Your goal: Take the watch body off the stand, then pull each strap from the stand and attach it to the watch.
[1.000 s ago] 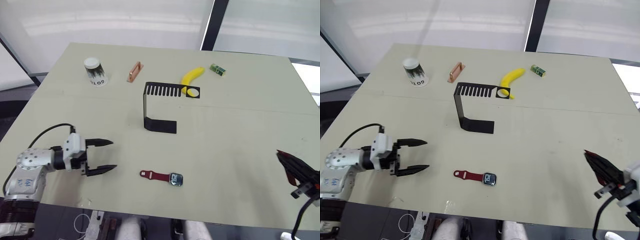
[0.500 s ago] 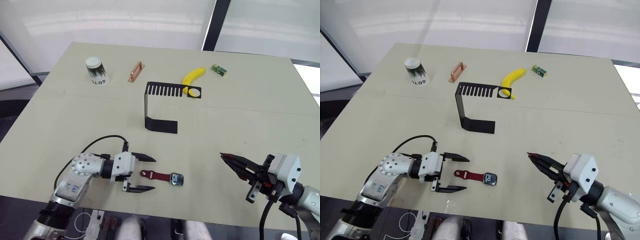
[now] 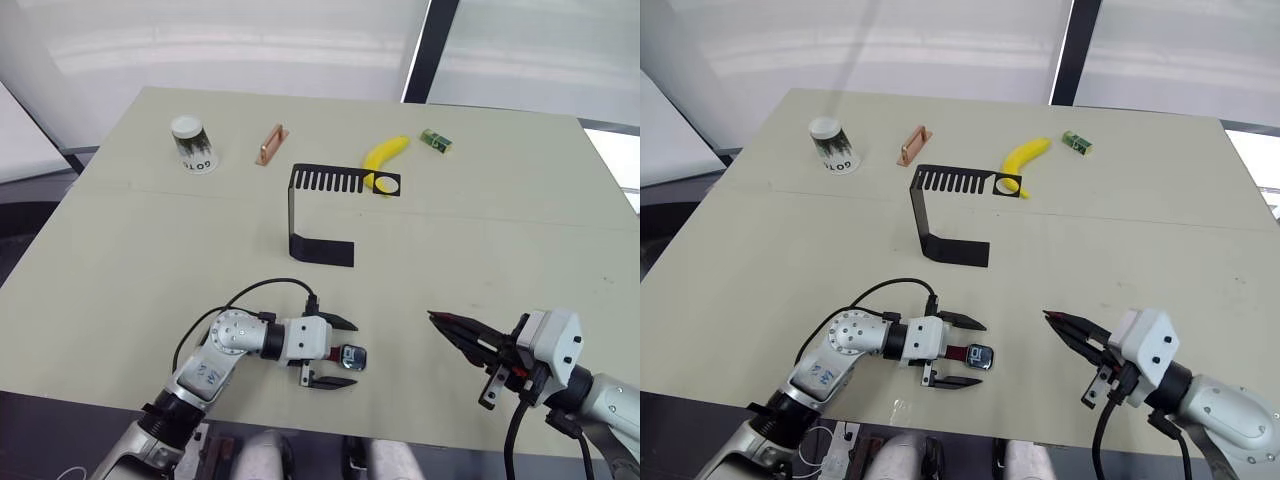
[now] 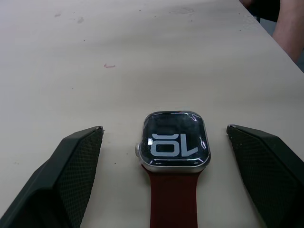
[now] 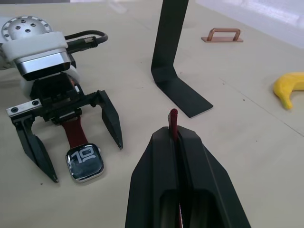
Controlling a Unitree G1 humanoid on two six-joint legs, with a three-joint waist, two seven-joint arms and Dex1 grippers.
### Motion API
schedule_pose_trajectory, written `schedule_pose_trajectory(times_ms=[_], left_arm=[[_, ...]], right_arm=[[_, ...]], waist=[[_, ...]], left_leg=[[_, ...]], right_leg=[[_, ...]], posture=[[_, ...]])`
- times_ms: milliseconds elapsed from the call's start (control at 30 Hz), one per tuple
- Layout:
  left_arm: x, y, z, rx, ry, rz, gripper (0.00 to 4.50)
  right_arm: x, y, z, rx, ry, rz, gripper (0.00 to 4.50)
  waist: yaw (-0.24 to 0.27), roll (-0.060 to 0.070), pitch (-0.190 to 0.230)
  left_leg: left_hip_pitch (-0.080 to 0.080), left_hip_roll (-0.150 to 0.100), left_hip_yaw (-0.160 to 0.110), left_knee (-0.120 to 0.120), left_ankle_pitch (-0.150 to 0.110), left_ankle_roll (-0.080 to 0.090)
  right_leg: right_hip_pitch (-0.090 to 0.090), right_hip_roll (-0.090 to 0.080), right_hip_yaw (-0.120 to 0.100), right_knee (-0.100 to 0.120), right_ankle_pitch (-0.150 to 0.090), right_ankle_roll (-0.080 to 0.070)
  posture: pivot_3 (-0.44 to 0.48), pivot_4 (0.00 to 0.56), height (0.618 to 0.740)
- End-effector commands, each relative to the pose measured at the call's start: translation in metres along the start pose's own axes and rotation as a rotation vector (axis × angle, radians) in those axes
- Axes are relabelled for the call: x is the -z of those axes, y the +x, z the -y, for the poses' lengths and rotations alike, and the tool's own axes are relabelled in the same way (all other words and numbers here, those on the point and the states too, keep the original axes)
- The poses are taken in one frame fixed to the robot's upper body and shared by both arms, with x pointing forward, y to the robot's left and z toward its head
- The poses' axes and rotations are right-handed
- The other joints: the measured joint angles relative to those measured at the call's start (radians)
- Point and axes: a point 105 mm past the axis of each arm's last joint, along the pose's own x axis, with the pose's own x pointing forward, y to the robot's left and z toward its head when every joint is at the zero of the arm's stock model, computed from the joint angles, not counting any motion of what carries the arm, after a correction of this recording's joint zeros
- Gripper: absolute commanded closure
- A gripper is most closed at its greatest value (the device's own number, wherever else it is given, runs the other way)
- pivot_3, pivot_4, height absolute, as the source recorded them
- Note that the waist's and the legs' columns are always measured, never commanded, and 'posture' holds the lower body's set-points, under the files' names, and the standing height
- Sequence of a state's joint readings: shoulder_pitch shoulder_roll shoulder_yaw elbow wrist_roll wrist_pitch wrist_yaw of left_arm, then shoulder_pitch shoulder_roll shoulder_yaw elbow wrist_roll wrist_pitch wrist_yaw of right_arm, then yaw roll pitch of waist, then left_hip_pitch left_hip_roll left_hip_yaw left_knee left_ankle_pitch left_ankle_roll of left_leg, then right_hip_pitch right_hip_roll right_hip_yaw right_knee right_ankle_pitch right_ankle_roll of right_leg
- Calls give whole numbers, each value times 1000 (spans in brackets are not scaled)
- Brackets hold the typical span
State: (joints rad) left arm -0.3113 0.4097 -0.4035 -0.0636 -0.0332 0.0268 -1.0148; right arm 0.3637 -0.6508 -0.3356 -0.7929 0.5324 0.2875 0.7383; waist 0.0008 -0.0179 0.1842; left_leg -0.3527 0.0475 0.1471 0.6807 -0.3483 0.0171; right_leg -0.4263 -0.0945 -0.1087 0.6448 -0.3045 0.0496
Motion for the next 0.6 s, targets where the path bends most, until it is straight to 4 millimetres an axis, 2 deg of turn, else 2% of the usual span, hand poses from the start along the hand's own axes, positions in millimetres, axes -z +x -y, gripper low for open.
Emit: schedule_pose_trajectory(times_ms=[33, 433, 467, 533, 600], left_arm=[[3, 4, 5, 37, -21, -37, 11], [15, 1, 11, 85, -31, -80, 11], [18, 2, 12, 85, -41, -88, 398], [22, 4, 13, 81, -48, -102, 812], [29, 6, 15, 68, -65, -117, 1751]], right_arm=[[-11, 0, -2, 8, -17, 33, 4500], [-11, -1, -4, 20, -15, 22, 4500], [-11, -1, -5, 21, -15, 21, 4500], [-11, -2, -6, 22, -15, 19, 4500], [-12, -3, -7, 24, -15, 17, 4500]], waist=[[1, 0, 0], [-2, 0, 0], [-2, 0, 0], [0, 0, -1], [0, 0, -2]], left_leg=[[0, 0, 0, 0, 0, 0], [0, 0, 0, 0, 0, 0], [0, 0, 0, 0, 0, 0], [0, 0, 0, 0, 0, 0], [0, 0, 0, 0, 0, 0]], right_leg=[[0, 0, 0, 0, 0, 0], [0, 0, 0, 0, 0, 0], [0, 0, 0, 0, 0, 0], [0, 0, 0, 0, 0, 0], [1, 0, 0, 0, 0, 0]], posture=[[0, 150, 729], [0, 150, 729], [0, 150, 729], [0, 150, 729], [0, 150, 729]])
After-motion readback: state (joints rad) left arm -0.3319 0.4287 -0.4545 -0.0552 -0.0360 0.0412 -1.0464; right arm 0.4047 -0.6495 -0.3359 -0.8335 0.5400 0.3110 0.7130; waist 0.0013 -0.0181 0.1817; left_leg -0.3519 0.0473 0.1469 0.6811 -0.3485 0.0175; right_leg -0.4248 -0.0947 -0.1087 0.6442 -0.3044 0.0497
